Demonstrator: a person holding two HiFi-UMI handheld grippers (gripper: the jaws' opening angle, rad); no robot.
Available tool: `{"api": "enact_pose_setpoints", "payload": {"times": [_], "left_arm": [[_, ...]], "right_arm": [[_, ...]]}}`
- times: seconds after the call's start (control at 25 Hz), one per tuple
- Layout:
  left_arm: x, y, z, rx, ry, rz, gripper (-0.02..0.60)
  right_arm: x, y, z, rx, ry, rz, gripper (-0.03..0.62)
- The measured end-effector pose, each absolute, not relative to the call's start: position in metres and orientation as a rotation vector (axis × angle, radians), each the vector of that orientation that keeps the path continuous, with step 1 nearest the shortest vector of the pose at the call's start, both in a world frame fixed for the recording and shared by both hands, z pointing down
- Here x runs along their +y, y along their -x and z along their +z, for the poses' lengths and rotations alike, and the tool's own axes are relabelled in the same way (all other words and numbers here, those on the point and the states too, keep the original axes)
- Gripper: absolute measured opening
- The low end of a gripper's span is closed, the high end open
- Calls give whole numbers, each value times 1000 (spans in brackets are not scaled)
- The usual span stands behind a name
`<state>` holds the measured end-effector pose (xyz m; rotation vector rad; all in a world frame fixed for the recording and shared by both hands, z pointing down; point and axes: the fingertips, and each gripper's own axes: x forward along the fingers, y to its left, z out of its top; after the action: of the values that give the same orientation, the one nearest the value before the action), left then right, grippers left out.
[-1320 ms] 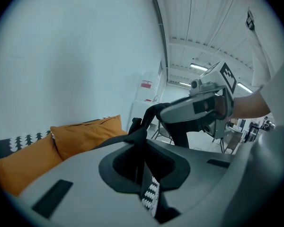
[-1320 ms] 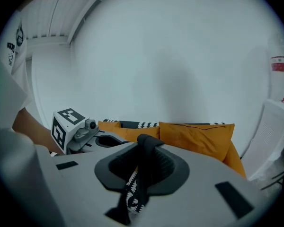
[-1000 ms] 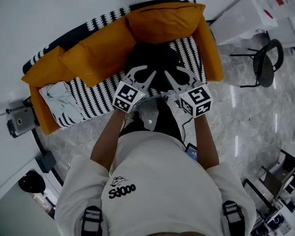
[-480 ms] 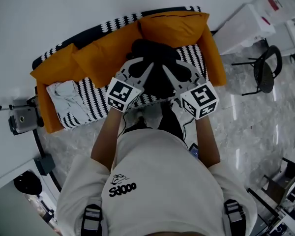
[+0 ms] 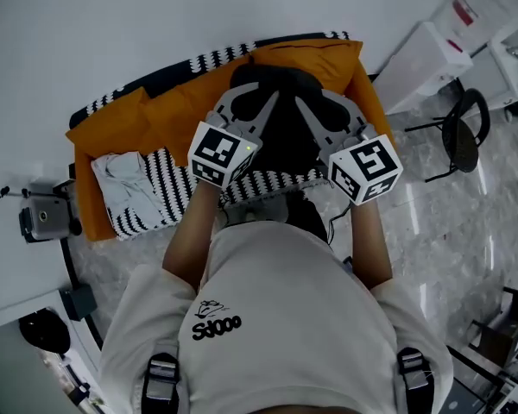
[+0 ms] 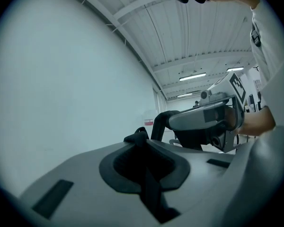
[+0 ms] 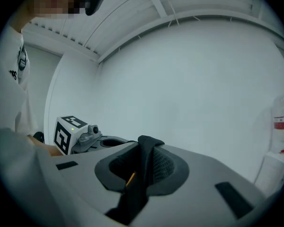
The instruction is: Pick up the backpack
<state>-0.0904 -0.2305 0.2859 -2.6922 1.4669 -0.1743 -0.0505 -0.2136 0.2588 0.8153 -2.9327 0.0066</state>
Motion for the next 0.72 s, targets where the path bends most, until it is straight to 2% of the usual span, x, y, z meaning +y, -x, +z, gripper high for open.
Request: {"api": "enact_pose_setpoints", "payload": {"times": [0.32, 0.72], "left_arm": [[-216, 89, 229, 1462, 2580, -120, 38], [-189, 95, 197, 1447, 2539, -137, 38]], "right_arm": [[-195, 50, 203, -2976, -821, -115, 76], [-168, 62, 173, -2989, -768, -234, 75]]}}
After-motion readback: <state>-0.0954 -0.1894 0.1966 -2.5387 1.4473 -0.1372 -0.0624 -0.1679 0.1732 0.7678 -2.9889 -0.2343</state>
